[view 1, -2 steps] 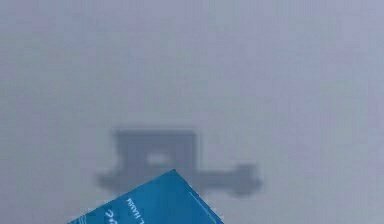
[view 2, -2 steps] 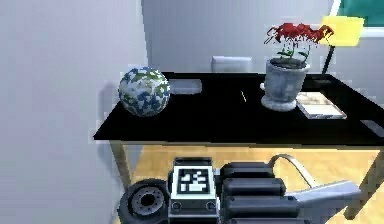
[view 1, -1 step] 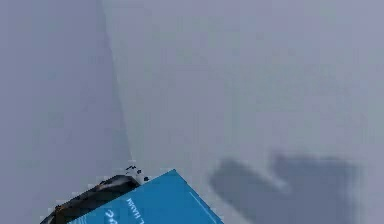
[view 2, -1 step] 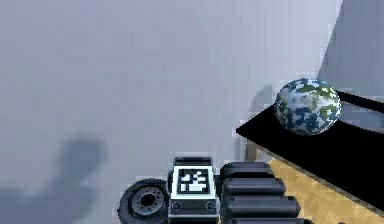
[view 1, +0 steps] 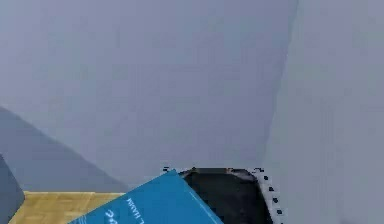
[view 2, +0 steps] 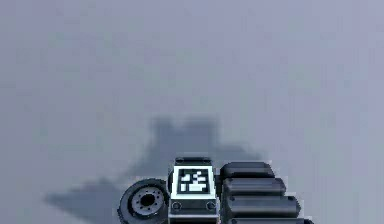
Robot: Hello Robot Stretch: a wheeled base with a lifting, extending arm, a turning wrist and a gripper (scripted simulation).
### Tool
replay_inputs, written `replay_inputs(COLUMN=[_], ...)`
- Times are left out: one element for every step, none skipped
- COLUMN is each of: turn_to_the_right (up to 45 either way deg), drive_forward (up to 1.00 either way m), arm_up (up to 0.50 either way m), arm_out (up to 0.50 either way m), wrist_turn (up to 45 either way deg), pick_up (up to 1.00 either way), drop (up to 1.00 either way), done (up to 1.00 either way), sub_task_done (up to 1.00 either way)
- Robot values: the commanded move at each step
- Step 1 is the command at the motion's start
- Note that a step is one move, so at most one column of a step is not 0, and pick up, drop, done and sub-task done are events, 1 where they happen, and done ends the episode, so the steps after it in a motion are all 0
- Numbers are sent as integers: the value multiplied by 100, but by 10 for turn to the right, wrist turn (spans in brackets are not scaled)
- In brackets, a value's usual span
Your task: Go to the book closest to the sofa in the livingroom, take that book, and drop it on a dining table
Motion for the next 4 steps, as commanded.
replay_inputs(turn_to_the_right=[-180,0,-450,-450], drive_forward=[0,5,0,0], arm_up=[0,0,0,0], arm_out=[0,0,0,0], wrist_turn=[0,0,0,0], pick_up=[0,0,0,0], drop=[0,0,0,0], done=[0,0,0,0], sub_task_done=[0,0,0,0])
